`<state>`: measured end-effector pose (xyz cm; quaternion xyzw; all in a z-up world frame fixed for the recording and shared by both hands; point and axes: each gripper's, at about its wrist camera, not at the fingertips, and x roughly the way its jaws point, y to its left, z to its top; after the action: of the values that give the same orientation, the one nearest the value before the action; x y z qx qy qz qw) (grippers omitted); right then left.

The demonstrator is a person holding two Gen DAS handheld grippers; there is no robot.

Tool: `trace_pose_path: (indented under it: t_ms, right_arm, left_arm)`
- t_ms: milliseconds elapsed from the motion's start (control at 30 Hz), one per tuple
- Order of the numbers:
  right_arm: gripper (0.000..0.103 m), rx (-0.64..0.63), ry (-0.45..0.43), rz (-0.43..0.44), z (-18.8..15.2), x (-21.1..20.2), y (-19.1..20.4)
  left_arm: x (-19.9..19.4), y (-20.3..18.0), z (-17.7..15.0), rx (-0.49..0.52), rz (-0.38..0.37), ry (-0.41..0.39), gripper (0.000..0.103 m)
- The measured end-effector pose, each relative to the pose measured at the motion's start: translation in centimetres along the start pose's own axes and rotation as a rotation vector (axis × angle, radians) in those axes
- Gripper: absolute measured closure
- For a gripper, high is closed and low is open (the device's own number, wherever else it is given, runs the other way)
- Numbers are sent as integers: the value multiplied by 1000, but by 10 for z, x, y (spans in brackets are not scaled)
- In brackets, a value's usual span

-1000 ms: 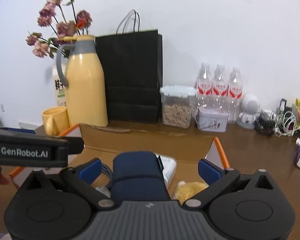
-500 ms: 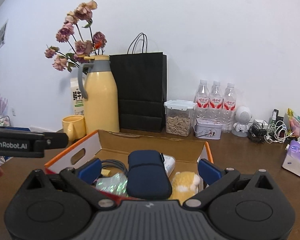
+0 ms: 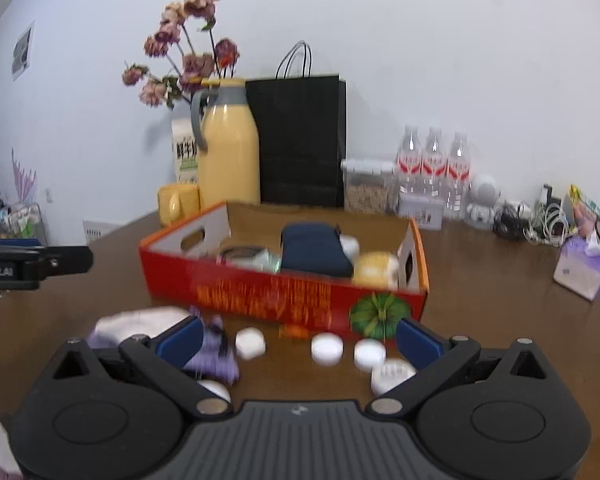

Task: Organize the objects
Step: 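Move both tools back toward the purple cloth and white caps on the table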

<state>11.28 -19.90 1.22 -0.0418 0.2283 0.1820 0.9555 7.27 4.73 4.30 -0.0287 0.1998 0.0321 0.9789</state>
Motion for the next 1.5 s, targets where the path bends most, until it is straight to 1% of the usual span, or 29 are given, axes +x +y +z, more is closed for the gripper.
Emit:
trace_pose_path:
  t_ms: [100,233,467,567,633,733,800,900,933,967,1000,1067,1100,1133,1167,1367,1500]
  right_arm:
    - [0,-2,41,6,-16,-2,2]
    - [0,-2,81,21,-28,2,8]
    - [1,-24,111,98,-36,16,24]
    - [8,-37,134,129,-38,27,32]
    - [18,-36,148,143,-39,36,35]
    - [27,-33,160,155,-37,47,37]
    - [31,-35,162,156,-35,52,38]
    - [31,-41,163,164,-33,59,41]
    - [37,-44,165,164,-32,60,42]
    - [40,-47,169,167,-32,62,43]
    - [46,-49,174,173,-32,63,44]
    - [50,-61,171,174,-31,64,46]
    - [54,-67,170,175,-31,64,47]
    - [60,-74,168,177,-31,64,48]
    - [64,-79,164,178,-31,64,48]
    - [64,-86,149,177,-34,61,47]
    - [64,-65,123,153,-32,58,37]
  left_arm:
    - [-6,6,-13,-8,6,15,0]
    - [-8,7,-20,-20,2,34,0]
    - [-8,2,-24,-9,-14,39,0]
    - [-6,5,-26,-14,-9,44,0]
    - [-5,8,-27,-19,-6,48,0]
    - [-5,11,-28,-27,-3,49,0]
    - [-3,13,-28,-35,0,53,0]
    - [0,15,-29,-50,3,63,0]
    - [0,15,-29,-50,-1,66,0]
    - [1,14,-30,-47,-3,68,0]
    - [1,13,-30,-45,-7,70,0]
    - [2,12,-31,-44,-11,74,0]
    - [3,11,-31,-43,-10,75,0]
    - [3,10,-31,-42,-10,76,0]
    - [3,10,-31,-42,-9,76,0]
    - [4,7,-29,-32,-1,80,0]
    - [6,3,-26,-20,2,79,0]
